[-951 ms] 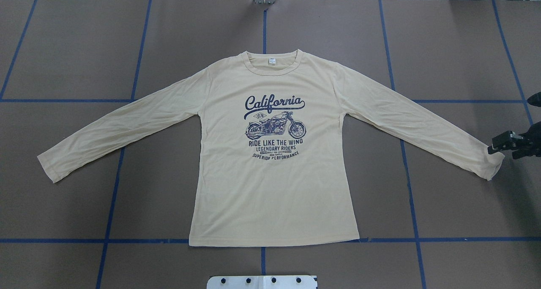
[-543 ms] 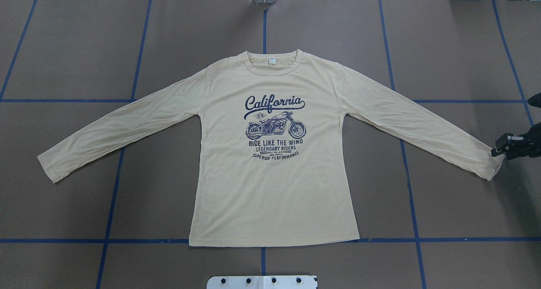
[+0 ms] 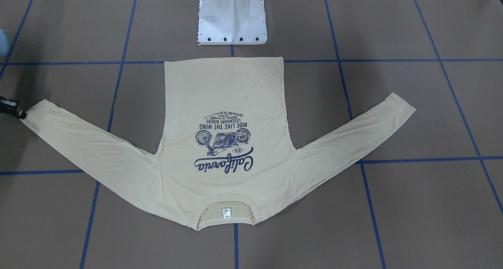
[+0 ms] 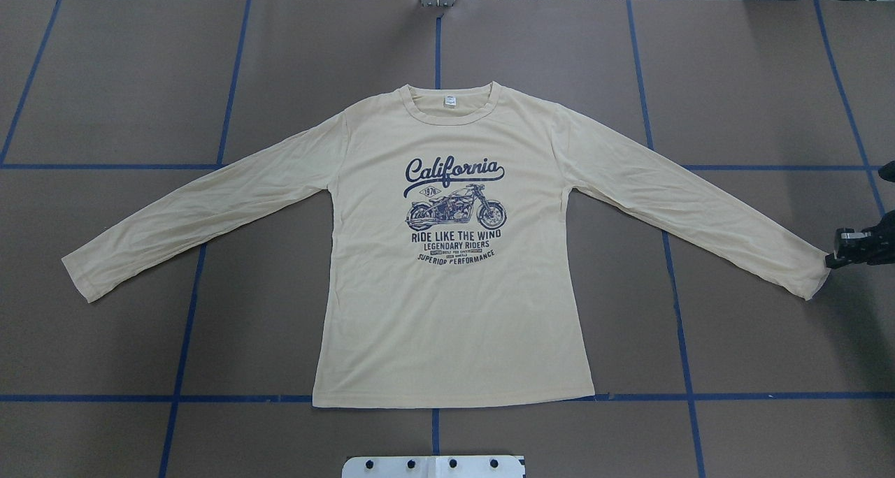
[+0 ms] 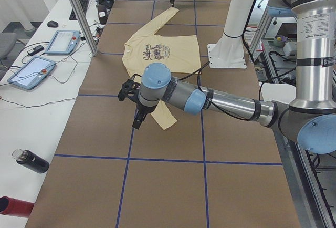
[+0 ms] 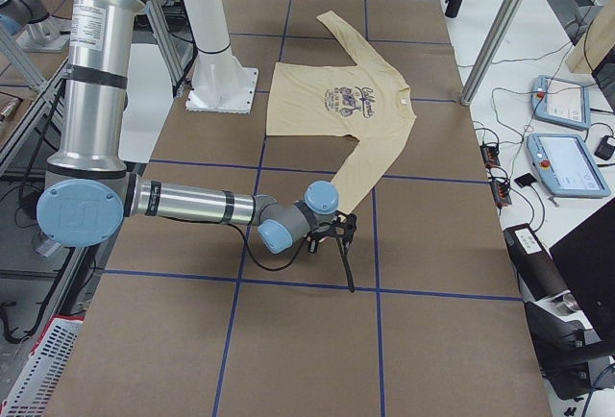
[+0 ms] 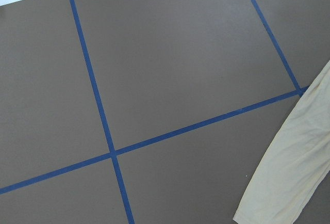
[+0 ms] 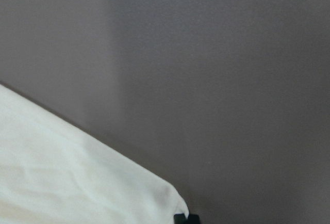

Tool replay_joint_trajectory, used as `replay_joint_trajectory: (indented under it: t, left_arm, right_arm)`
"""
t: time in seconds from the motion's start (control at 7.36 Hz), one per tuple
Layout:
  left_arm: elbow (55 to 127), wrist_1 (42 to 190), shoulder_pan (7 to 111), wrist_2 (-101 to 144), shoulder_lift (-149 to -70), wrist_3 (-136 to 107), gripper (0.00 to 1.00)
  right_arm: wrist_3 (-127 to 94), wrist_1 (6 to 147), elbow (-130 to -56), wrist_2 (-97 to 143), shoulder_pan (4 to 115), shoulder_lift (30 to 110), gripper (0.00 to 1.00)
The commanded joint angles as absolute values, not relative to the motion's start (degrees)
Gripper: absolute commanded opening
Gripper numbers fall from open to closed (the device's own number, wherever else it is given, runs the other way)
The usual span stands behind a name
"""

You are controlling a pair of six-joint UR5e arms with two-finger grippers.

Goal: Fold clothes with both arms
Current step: 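Lower the right gripper onto the cuff of the sleeve nearest it and grasp, then lift the sleeve with the right gripper and carry it across the shirt body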

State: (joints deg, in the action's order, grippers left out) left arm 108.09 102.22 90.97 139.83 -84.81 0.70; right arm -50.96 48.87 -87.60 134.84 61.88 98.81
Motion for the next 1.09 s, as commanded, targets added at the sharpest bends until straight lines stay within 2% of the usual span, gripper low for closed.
replay_joint_trajectory:
  t: [0.0, 0.14, 0.41, 0.68, 0.81, 0.95]
  left_arm:
    - [108.5, 102.3, 91.0, 139.9, -84.8, 0.6, 1.00]
    - [108.4, 102.4, 91.0, 139.9, -84.8, 0.6, 1.00]
    - [108.3, 102.7, 90.9, 139.9, -84.8, 0.7, 1.00]
    - [108.0, 102.7, 90.9, 140.0, -84.8, 0.8, 1.00]
    - [107.8, 102.7, 90.8, 139.9, -84.8, 0.8, 1.00]
    - [107.8, 102.7, 90.7, 140.0, -84.8, 0.8, 1.00]
  right_arm:
    - [-56.7, 49.7, -94.8, 135.1, 61.8, 98.2, 0.00]
    - [-61.9, 50.4, -95.7, 134.9, 61.5, 93.7, 0.00]
    - [-70.2, 64.5, -95.8, 134.7, 59.8, 77.7, 0.00]
    - [-85.4, 72.0, -93.8, 131.1, 53.8, 60.0, 0.00]
    - [-90.8, 72.2, -93.1, 127.8, 50.7, 54.3, 0.00]
    - [-94.9, 72.3, -88.6, 122.9, 47.9, 46.3, 0.00]
